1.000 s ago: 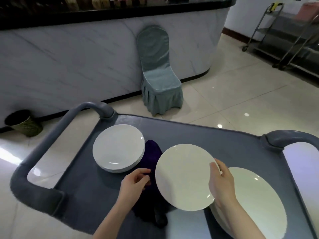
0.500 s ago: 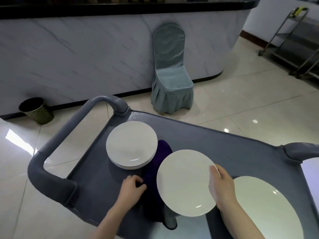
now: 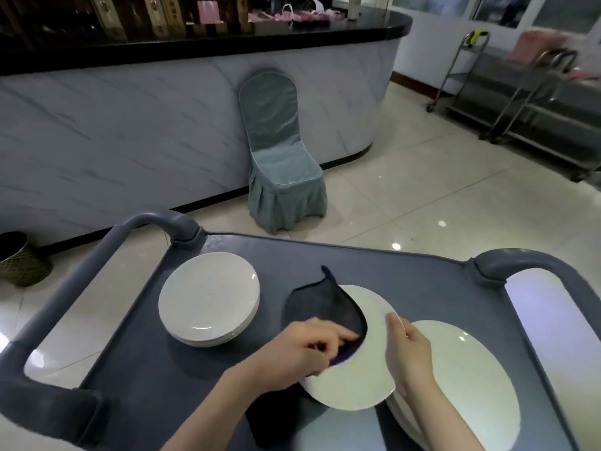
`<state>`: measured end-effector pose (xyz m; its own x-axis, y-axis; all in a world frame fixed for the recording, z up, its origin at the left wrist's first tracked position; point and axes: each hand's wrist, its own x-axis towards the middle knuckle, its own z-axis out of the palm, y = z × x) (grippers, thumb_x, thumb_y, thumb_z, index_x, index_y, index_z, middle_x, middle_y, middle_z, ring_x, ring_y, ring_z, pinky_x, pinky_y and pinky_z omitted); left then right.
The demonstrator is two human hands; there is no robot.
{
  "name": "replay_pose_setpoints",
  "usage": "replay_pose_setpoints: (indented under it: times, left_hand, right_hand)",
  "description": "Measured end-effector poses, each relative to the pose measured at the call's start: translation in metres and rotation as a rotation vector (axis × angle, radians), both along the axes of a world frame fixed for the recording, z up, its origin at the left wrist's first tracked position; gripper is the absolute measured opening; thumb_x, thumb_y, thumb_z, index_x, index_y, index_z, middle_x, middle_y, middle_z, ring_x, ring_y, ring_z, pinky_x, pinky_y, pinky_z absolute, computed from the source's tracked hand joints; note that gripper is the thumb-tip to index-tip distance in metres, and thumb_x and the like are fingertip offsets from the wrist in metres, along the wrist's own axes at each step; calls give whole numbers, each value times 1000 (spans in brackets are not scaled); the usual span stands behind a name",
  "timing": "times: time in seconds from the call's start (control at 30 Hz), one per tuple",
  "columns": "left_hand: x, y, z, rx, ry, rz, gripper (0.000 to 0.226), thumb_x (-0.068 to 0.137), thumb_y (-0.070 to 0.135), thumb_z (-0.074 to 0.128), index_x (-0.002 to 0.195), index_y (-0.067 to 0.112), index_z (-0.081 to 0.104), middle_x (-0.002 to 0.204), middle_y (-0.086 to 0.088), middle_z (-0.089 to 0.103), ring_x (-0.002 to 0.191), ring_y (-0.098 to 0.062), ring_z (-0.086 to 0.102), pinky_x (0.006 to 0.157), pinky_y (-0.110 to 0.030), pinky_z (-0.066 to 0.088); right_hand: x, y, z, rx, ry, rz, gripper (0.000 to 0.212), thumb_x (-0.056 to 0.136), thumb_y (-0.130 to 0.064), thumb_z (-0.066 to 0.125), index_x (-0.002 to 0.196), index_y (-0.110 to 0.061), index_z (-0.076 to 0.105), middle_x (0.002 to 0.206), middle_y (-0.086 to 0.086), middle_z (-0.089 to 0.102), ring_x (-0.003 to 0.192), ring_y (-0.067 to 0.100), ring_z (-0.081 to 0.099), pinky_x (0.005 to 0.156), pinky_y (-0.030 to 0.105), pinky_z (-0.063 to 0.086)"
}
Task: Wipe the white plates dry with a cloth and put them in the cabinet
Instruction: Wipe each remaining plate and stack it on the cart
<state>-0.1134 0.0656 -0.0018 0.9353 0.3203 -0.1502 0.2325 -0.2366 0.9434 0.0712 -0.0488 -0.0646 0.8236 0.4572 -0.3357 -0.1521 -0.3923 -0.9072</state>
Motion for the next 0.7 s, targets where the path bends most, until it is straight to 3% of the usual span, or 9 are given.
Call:
replay_pose_setpoints:
  times: [0.07,0.1,0.13,0.17,0.27,0.37,0.47,0.53,0.7]
  left_hand:
    - [2,-9,-11,169,151,-213,6,72,22,52,69,23,58,128,19,64,116,3,50,98,-14,33]
    - [2,-13,-16,188,196,-231,8,75,26,55,76,24,63,127,19,64,115,8,50,99,-11,33]
    - [3,-16,-18,163,191,-165,9,77,28,58,81,24,66,123,18,66,114,11,52,99,-12,36]
    - [5,-17,-19,146,144,-31,9,79,28,61,85,24,67,117,17,68,112,9,56,99,-17,42]
    - [16,-11,-29,536,-5,310,29,86,33,62,114,29,69,130,16,61,127,0,49,109,-30,38]
    - [27,-16,-37,882,183,169,62,95,49,48,153,34,31,163,13,10,152,-12,6,123,-38,10]
    - [27,-35,-39,993,121,81,59,91,40,53,148,29,43,160,4,28,148,-25,28,116,-54,30]
    - [26,-47,-43,989,8,7,55,88,35,54,143,27,52,156,3,38,145,-24,35,112,-56,35]
    - [50,-33,-40,1033,89,-68,57,101,40,21,157,34,16,164,16,-6,152,-13,-11,123,-50,0]
  right_hand:
    - [4,-1,3,73,53,-56,43,99,-28,55,57,-18,55,53,-5,51,62,13,35,61,29,42]
    - [6,-2,4,113,81,-86,38,99,-28,56,67,-10,63,60,0,61,64,22,59,68,25,46]
    - [7,-3,6,146,98,-106,35,100,-28,57,79,-1,65,91,12,68,107,24,55,75,24,48]
    - [7,-5,8,162,105,-106,36,100,-28,57,89,6,62,75,11,68,73,26,63,79,29,50]
    - [0,-8,14,193,125,-109,45,100,-27,56,104,17,50,102,35,53,73,34,52,99,51,47]
    - [-8,-7,20,232,147,-137,44,100,-28,57,100,15,50,84,31,52,72,38,50,83,44,54]
    - [-9,-6,26,278,171,-192,36,100,-27,57,91,7,61,88,27,62,85,46,57,91,46,52]
    - [-9,-5,30,316,211,-219,29,100,-28,58,83,-9,73,86,8,75,88,28,68,88,41,54]
    - [-26,3,31,322,256,-200,42,99,-46,54,78,-14,71,68,-4,71,66,9,66,68,31,50]
